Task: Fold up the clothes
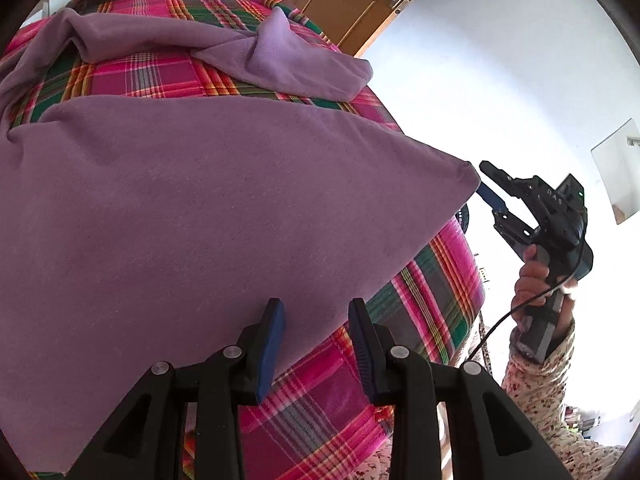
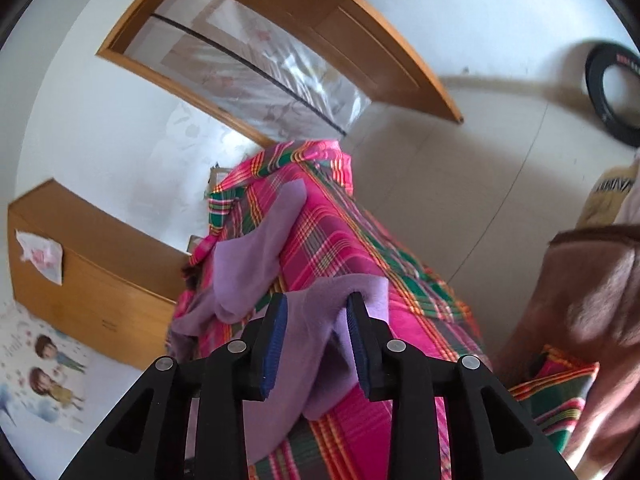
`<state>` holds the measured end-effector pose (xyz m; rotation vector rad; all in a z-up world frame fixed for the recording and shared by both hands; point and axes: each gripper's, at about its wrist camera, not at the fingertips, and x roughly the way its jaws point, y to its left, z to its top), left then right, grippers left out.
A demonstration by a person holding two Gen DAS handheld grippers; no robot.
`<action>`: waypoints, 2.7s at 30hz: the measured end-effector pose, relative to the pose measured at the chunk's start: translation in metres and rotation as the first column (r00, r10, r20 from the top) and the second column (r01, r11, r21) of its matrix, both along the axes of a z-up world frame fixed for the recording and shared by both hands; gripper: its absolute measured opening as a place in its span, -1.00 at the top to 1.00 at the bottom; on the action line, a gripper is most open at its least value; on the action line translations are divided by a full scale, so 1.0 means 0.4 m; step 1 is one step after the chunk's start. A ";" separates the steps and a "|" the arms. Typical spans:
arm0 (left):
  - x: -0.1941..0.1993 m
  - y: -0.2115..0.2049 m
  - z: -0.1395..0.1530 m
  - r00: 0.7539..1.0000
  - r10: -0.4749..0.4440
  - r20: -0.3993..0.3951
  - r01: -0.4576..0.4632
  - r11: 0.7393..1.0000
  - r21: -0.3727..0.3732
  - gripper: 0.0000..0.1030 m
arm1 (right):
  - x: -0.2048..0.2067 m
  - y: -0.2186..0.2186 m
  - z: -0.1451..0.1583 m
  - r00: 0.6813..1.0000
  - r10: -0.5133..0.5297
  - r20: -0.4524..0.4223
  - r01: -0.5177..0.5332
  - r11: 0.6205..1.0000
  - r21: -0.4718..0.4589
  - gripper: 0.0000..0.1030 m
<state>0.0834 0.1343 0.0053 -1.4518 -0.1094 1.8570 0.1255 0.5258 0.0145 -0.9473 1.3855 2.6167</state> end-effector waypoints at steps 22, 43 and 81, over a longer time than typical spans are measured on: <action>0.004 0.000 0.005 0.998 0.047 0.032 -0.048 0.999 0.014 0.35 | 0.041 -0.064 0.147 0.984 0.015 -0.176 0.039 0.953 0.301 0.88; 0.015 0.002 0.002 0.998 0.043 0.036 -0.043 0.999 0.008 0.35 | 0.161 0.034 0.038 0.997 -0.082 -0.003 0.080 0.958 0.275 0.22; 0.011 0.003 0.000 0.997 0.060 0.041 -0.061 0.998 0.012 0.35 | 0.081 0.174 -0.109 0.966 -0.227 0.126 0.207 0.966 0.153 0.94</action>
